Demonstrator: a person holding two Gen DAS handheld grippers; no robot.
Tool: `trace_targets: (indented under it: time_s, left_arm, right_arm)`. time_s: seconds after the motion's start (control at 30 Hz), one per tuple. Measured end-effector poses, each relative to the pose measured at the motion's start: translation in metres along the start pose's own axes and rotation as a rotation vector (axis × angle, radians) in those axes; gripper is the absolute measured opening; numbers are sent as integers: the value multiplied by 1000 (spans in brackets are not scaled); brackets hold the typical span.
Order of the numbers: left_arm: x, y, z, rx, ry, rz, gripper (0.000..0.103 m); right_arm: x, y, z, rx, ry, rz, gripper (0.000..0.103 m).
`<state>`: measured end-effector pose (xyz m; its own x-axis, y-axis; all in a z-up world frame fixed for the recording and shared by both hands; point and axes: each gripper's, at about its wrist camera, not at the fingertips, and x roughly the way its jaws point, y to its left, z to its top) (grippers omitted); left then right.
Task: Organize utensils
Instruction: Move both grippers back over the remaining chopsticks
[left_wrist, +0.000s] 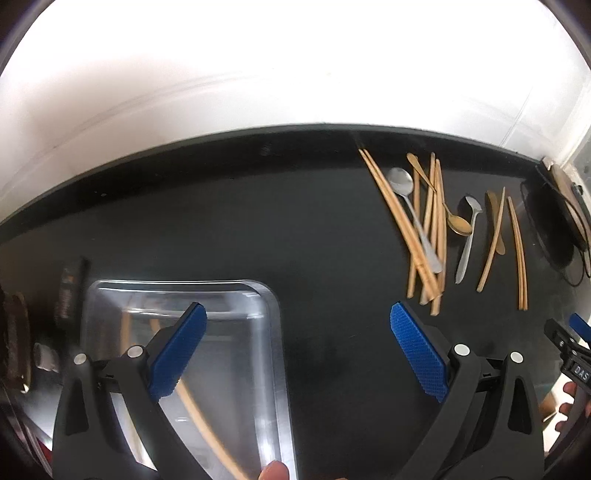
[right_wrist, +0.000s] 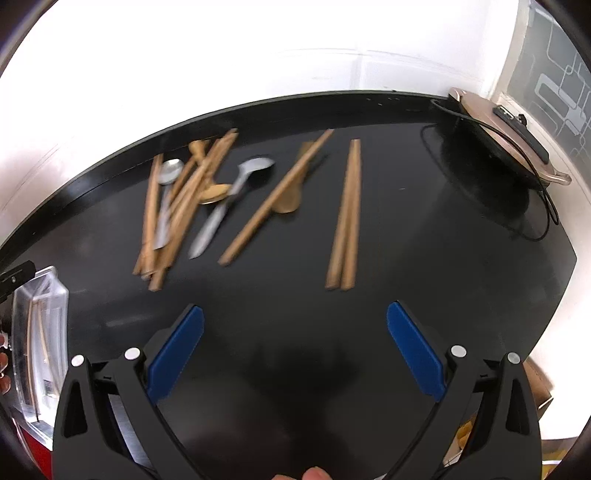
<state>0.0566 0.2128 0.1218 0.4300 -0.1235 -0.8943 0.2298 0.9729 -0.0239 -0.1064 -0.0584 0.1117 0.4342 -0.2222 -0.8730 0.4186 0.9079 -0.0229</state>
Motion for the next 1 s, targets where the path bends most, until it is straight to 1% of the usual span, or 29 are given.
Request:
trace_targets:
  time_s: [0.1,0.3,0.47,0.57,0.8,0.9,0.93,1.0]
  left_arm:
    - [19,-32,11,-12,36,19,97]
    - [37,-76,24,-23,77,49,97]
    - [57,-96,37,6,113,94,97]
    - [74,-101,47,8,131,123,97]
    - [110,-101,62,0,188,145,97]
    - [126,-94,65,-12,224,154,98]
    - [129,-92,67,-27,221,145,98]
    - [134,-86,70,-46,228,154,97]
  right_arm:
    - [15,-25,7,-3,26,9,96]
    - [46,-67,33,2,50,15,96]
    - [67,-74,50,-5,66,17,96]
    - [85,-75,58,-14,88,7,96]
    - [129,-72,73,-38,154,-25,96]
    - [132,-72,79,-22,123,-20,96]
    - [132,-72,80,-21,117,-20,96]
    - [132,-73,81,-10,95,-24,96]
